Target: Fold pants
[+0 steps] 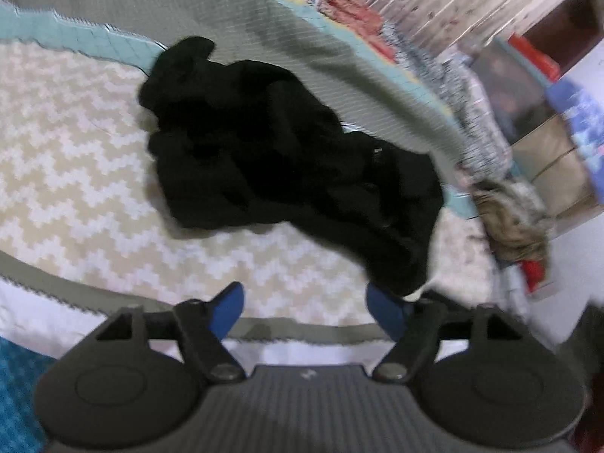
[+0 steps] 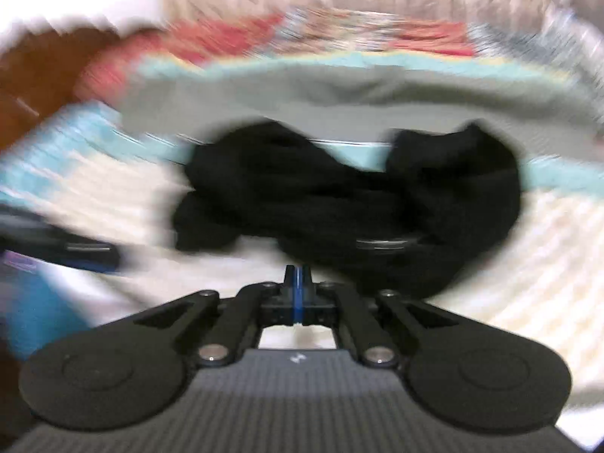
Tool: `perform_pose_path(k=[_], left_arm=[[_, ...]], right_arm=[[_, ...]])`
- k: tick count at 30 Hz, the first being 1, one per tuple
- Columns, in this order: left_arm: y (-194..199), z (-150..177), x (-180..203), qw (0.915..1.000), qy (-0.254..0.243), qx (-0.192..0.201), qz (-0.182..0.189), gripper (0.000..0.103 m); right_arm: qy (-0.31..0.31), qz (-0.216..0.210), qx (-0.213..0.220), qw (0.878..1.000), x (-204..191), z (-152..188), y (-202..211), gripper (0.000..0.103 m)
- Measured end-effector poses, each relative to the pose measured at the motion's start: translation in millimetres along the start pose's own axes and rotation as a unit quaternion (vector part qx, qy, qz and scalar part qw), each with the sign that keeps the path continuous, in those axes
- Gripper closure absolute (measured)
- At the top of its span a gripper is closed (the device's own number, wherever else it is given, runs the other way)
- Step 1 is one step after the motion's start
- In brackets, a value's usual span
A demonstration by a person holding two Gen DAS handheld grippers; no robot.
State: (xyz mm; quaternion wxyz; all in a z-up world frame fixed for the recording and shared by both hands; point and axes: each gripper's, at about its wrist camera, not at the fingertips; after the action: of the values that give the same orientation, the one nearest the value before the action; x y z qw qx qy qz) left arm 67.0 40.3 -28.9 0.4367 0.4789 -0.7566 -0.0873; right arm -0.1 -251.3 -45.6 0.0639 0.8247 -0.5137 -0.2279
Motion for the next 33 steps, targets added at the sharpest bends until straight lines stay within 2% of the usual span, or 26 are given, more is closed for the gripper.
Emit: perform_pose_path(k=[1, 3, 6, 8, 10, 11, 12, 13, 14, 15, 16, 17, 18, 19, 20, 21, 23, 24, 25, 26, 27, 28, 29, 31, 33], left_arm=[[0, 1, -1, 0.9999, 0.007, -0.002, 0.009, 0.025], [-2, 3, 0, 1.0000, 0.007, -0.001, 0.001, 0.025], [-9, 4, 3, 0.9996, -0.017, 0.003, -0.022, 0.026], [-21, 0, 0, 0.9975, -0.044, 0.020, -0.052, 0.021], [-40, -4, -6, 0.9903, -0.078, 0.035, -0.110, 0.017], [-52, -6, -9, 0.9873, -0.084, 0.033, -0.131, 0.019], [-64, -7, -13, 0.9859, -0.085, 0.028, -0.142, 0.021], [-79, -8, -16, 0.9844, -0.088, 0.019, -0.151, 0.029], [-93, -10, -19, 0.9829, -0.093, 0.011, -0.159, 0.056], [-104, -13, -24, 0.9828, -0.091, 0.002, -0.161, 0.073], [-110, -21, -32, 0.9853, -0.071, 0.000, -0.155, 0.092], [-109, -33, -40, 0.9897, -0.030, 0.001, -0.140, 0.095], [-104, -47, -47, 0.9925, 0.007, 0.009, -0.122, 0.096], [-95, -68, -50, 0.9934, 0.028, 0.034, -0.106, 0.096], [-83, -90, -48, 0.9919, 0.019, 0.074, -0.102, 0.096], [-71, -112, -45, 0.9877, 0.005, 0.115, -0.106, 0.096], [-50, -151, -43, 0.9773, 0.009, 0.179, -0.113, 0.096], [-41, -167, -44, 0.9723, 0.025, 0.203, -0.114, 0.095], [-35, -177, -44, 0.9680, 0.034, 0.220, -0.116, 0.093], [-28, -182, -43, 0.9644, 0.036, 0.234, -0.118, 0.084], [-22, -183, -43, 0.9630, 0.032, 0.241, -0.117, 0.075], [-18, -178, -42, 0.9618, 0.030, 0.245, -0.118, 0.059], [-17, -170, -40, 0.9617, 0.030, 0.245, -0.120, 0.054], [-23, -145, -41, 0.9714, 0.026, 0.212, -0.104, 0.056], [-36, -113, -43, 0.9845, 0.028, 0.160, -0.067, 0.058]], right_arm=[[0.007, -0.011, 0.004, 1.000, -14, 1, 9, 0.101], [0.033, -0.014, 0.016, 0.999, -34, 5, 22, 0.100], [0.054, 0.044, 0.010, 0.998, -22, 7, 11, 0.097], [0.045, 0.094, -0.002, 0.995, 1, 2, -8, 0.083], [0.051, 0.123, 0.002, 0.991, 17, 3, -21, 0.041], [0.059, 0.139, 0.005, 0.988, 22, 3, -28, 0.036], [0.069, 0.154, 0.007, 0.986, 29, 2, -36, 0.035], [0.082, 0.163, 0.001, 0.983, 40, -1, -50, 0.035], [0.095, 0.172, -0.007, 0.981, 43, 0, -63, 0.035], [0.111, 0.180, -0.020, 0.977, 49, 3, -77, 0.036], [0.118, 0.183, -0.046, 0.975, 56, 6, -89, 0.050], [0.103, 0.173, -0.071, 0.977, 64, 8, -96, 0.070], [0.070, 0.158, -0.084, 0.981, 71, 6, -97, 0.084], [0.046, 0.155, -0.072, 0.984, 73, 2, -89, 0.084], [0.032, 0.146, -0.061, 0.987, 73, -4, -80, 0.085], [0.006, 0.134, -0.045, 0.990, 73, -12, -68, 0.085], [-0.091, 0.093, -0.008, 0.991, 84, -31, -43, 0.086], [-0.148, 0.067, 0.012, 0.987, 93, -37, -31, 0.086], [-0.209, 0.038, 0.036, 0.977, 105, -42, -20, 0.088], [-0.249, 0.024, 0.057, 0.967, 113, -43, -11, 0.095], [-0.274, 0.027, 0.072, 0.959, 120, -44, -5, 0.095], [-0.282, 0.053, 0.079, 0.955, 121, -46, -3, 0.095], [-0.267, 0.088, 0.082, 0.956, 124, -46, -1, 0.095], [-0.223, 0.158, 0.072, 0.959, 129, -41, -2, 0.091], [-0.225, 0.179, 0.060, 0.956, 133, -34, 1, 0.091]])
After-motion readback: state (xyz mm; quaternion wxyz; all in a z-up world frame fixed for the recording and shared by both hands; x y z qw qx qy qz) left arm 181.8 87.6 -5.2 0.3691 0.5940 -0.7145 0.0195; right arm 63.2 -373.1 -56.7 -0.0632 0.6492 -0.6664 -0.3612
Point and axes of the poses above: each gripper's, at about its wrist camera, not at the fingertips, and y roughly against the way its jaws point, x to its right, z to its underside, and after that the axes turned 14 degrees about x, right-handed
